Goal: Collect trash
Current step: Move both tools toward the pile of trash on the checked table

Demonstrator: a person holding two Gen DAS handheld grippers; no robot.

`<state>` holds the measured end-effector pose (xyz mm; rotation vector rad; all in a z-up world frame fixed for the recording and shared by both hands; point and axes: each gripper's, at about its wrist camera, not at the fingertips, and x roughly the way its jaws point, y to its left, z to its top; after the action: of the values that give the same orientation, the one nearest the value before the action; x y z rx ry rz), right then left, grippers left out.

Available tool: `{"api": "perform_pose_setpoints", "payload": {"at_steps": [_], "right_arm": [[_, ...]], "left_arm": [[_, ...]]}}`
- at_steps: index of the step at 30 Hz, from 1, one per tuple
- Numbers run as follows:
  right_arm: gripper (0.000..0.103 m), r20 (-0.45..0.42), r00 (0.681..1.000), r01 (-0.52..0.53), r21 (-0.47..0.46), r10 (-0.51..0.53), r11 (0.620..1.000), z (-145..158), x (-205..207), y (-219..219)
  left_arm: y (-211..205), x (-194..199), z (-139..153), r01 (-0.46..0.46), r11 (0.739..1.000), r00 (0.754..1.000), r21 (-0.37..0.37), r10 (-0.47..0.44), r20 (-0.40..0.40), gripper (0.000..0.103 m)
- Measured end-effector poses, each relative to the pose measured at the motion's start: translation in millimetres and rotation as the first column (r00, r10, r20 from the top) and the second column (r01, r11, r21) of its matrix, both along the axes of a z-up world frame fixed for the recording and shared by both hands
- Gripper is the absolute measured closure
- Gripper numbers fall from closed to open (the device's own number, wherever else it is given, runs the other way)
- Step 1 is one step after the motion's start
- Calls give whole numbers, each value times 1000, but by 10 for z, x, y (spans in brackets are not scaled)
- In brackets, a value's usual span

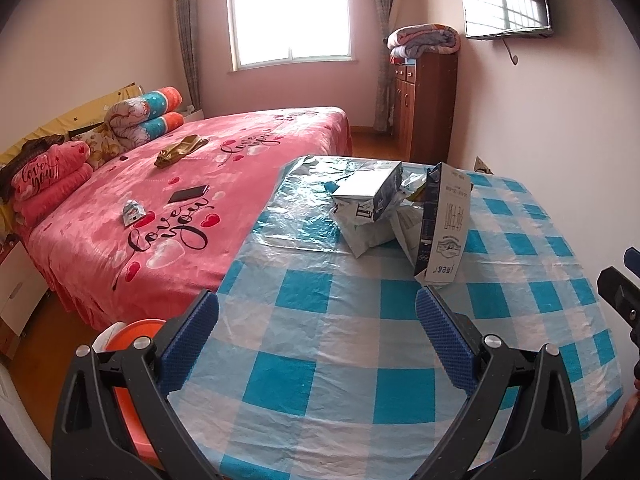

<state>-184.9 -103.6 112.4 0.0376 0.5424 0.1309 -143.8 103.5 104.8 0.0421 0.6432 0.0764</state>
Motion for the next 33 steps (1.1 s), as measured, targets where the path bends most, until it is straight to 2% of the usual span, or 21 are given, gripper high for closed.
{"api": "perform_pose_setpoints", "payload": {"at_steps": [4, 10, 21, 28, 33], "right_arm": [[4, -32, 999, -22, 14, 22, 1000, -99, 103, 19], [4, -121, 991, -41, 82, 50, 996, -312, 293, 2], [4, -197, 976, -74, 107, 94, 991, -561, 558, 84], [4, -255, 963, -68, 79, 86, 995, -748, 690, 128], [4, -282, 958, -35, 38, 44, 999, -850, 772, 70]], "left_arm": [[21, 42, -54, -6, 1000, 1000, 4, 6, -16, 4], [58, 141, -166, -21, 1000, 999, 6, 21, -48, 4], [121, 309, -398, -35, 999, 992, 0, 35, -122, 4], [-55, 383, -618, 38, 997, 978, -72, -52, -200, 4], [-246, 464, -680, 94, 993, 972, -72, -107, -208, 4]]}}
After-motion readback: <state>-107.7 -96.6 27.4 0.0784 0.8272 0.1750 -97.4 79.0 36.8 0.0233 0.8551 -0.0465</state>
